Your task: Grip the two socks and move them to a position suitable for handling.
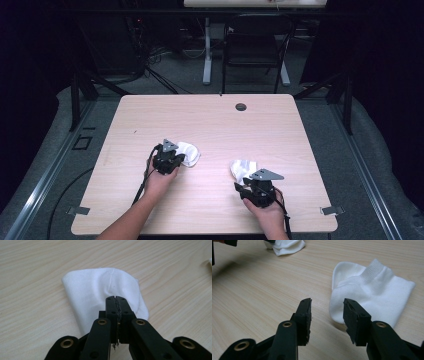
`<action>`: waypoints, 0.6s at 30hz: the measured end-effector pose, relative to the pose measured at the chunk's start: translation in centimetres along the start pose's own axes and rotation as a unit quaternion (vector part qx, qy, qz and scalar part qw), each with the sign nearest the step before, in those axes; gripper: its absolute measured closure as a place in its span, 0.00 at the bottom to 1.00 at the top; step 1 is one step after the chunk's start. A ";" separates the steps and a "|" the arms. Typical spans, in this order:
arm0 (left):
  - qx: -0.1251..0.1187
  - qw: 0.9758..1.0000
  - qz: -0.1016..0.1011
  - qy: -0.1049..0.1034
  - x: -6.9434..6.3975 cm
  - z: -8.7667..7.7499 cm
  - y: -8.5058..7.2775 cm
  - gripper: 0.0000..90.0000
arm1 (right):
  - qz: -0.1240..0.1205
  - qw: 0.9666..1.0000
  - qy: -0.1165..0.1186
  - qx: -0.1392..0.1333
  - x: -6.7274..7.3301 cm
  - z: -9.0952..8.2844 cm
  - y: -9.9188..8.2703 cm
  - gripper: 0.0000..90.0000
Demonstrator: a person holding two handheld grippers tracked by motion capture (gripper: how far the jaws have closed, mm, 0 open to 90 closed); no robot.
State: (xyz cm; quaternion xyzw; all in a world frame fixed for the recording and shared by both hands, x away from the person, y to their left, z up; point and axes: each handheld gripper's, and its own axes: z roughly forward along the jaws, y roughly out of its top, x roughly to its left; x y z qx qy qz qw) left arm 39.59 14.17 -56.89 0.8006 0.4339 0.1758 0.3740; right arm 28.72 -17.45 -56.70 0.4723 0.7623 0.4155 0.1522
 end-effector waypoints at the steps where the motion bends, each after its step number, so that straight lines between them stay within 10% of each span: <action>1: 0.001 1.000 0.000 0.001 0.0 0.2 0.0 0.99 | 0.000 1.000 0.001 -0.001 0.0 0.0 0.0 0.65; 18: 0.021 1.000 -0.002 -0.018 -0.7 0.4 -1.0 1.00 | 0.001 1.000 0.002 0.002 0.1 0.1 0.0 0.65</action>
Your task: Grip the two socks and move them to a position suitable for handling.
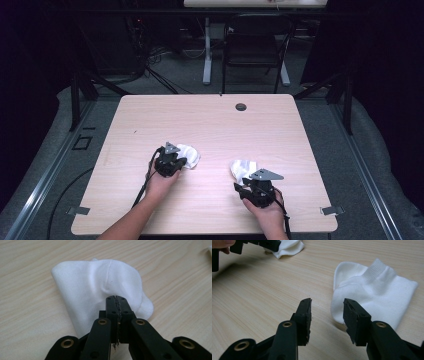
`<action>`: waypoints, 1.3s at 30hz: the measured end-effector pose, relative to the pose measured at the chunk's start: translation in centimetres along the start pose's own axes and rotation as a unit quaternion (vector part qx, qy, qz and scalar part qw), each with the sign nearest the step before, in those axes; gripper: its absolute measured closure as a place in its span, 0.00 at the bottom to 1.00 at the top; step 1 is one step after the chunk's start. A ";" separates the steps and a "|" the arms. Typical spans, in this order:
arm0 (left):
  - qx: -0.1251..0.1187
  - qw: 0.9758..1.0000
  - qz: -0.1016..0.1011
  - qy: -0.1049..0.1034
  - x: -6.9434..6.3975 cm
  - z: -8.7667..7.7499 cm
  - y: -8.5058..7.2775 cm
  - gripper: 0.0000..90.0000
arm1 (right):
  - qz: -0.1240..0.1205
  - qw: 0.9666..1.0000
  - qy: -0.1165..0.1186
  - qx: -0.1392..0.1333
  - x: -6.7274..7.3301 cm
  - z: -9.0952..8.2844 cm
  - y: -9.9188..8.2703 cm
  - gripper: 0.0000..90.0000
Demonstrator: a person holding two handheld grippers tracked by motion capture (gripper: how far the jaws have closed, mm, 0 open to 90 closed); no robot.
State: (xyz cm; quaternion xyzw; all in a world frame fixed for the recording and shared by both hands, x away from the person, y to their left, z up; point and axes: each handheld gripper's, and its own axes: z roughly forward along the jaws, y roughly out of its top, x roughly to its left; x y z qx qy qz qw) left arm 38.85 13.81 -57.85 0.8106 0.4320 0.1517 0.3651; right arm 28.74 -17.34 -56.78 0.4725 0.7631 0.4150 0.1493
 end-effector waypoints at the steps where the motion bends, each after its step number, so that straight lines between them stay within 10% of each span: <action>1: 0.001 1.000 0.002 -0.002 -0.1 -0.1 0.0 1.00 | -0.001 1.000 0.000 0.001 0.0 0.0 0.0 0.65; 39: 0.014 0.995 0.043 -0.093 -8.8 -2.9 -3.5 0.99 | -0.015 1.000 0.009 0.004 0.6 0.1 0.1 0.71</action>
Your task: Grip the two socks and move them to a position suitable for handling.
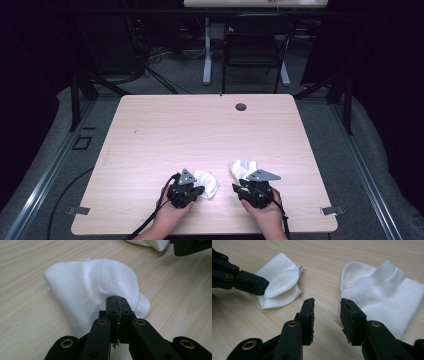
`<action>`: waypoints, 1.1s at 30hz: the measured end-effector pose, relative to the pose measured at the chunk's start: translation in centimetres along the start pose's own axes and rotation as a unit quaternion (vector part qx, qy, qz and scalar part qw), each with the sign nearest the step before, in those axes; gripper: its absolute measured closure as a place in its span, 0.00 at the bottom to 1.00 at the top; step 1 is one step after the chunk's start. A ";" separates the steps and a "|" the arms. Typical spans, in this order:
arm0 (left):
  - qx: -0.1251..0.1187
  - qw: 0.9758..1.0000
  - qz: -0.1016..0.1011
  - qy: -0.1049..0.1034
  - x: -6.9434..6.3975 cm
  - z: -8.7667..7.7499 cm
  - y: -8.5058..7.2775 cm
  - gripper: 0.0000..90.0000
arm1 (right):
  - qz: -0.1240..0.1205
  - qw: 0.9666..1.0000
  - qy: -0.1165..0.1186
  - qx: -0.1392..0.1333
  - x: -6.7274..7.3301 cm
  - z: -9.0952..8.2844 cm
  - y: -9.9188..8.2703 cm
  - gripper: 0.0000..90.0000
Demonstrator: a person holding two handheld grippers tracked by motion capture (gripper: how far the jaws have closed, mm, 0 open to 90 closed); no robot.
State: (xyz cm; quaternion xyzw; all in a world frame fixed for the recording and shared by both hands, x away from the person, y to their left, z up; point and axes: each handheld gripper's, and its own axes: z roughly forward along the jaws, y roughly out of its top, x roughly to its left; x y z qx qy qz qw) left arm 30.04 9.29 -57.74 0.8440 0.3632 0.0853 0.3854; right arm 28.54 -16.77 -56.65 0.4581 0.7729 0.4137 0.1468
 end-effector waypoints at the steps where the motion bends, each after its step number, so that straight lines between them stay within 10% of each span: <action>1: -0.002 1.000 0.000 0.000 0.0 -0.1 0.1 0.98 | 0.000 1.000 -0.001 0.000 0.0 0.0 0.0 0.71; 16: -0.023 1.000 -0.002 0.021 -0.1 0.8 2.1 0.77 | 0.000 1.000 -0.002 -0.002 -0.2 -0.2 0.1 0.71; 33: -0.029 0.999 -0.019 -0.012 -0.5 0.6 2.2 0.98 | -0.009 1.000 0.012 -0.005 0.8 0.2 0.3 0.77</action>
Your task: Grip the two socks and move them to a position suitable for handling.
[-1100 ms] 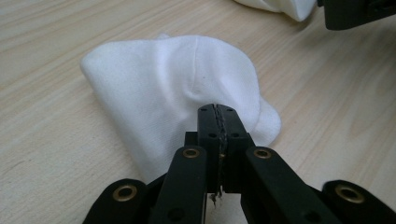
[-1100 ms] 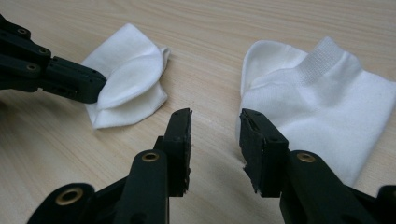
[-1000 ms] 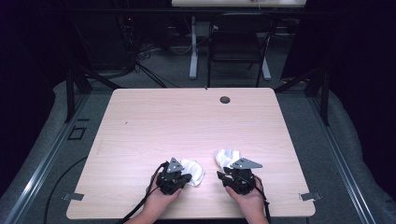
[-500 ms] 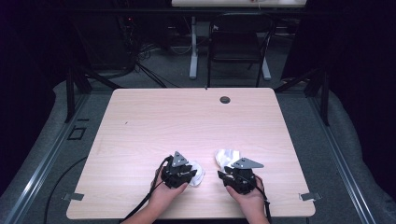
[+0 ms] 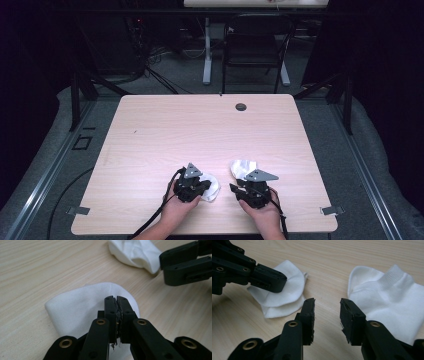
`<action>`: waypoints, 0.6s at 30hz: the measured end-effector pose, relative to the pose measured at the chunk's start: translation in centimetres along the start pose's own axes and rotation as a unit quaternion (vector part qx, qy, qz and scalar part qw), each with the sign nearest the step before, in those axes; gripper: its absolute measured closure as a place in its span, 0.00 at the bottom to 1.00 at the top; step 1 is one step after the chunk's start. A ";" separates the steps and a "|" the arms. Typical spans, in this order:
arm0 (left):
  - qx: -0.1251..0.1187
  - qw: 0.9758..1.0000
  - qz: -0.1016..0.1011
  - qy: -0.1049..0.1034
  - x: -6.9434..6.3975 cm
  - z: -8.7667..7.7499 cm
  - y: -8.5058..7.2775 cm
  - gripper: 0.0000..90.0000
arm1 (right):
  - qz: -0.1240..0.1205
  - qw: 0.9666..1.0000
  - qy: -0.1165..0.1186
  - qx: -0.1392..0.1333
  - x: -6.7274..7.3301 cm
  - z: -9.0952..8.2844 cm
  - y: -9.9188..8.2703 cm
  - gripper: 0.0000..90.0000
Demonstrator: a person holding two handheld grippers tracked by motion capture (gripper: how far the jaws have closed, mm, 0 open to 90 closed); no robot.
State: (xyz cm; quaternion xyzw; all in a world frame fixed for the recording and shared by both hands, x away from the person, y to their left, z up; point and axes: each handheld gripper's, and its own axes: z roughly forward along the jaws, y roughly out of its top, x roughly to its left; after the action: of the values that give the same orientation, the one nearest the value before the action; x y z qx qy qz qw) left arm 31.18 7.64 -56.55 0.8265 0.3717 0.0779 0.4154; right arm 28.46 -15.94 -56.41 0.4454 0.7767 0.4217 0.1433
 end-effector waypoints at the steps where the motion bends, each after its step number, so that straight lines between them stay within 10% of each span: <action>1: -0.006 1.000 -0.003 -0.003 -0.1 -0.3 0.1 0.98 | -0.002 1.000 0.003 0.003 0.1 0.0 0.0 0.85; 5: -0.024 0.999 -0.020 -0.018 -0.2 -1.1 0.3 0.98 | -0.019 0.999 0.030 0.018 1.1 0.4 0.3 1.00; 18: -0.042 0.998 -0.035 -0.013 1.5 -3.5 0.7 0.98 | -0.068 0.995 0.039 0.057 3.7 3.8 1.5 1.00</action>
State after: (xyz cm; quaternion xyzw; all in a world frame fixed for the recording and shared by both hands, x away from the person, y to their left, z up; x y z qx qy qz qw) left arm 31.14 10.62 -54.09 0.7961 0.3912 0.0683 0.4566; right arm 29.47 -10.57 -56.98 0.3819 0.8333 0.3828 0.1154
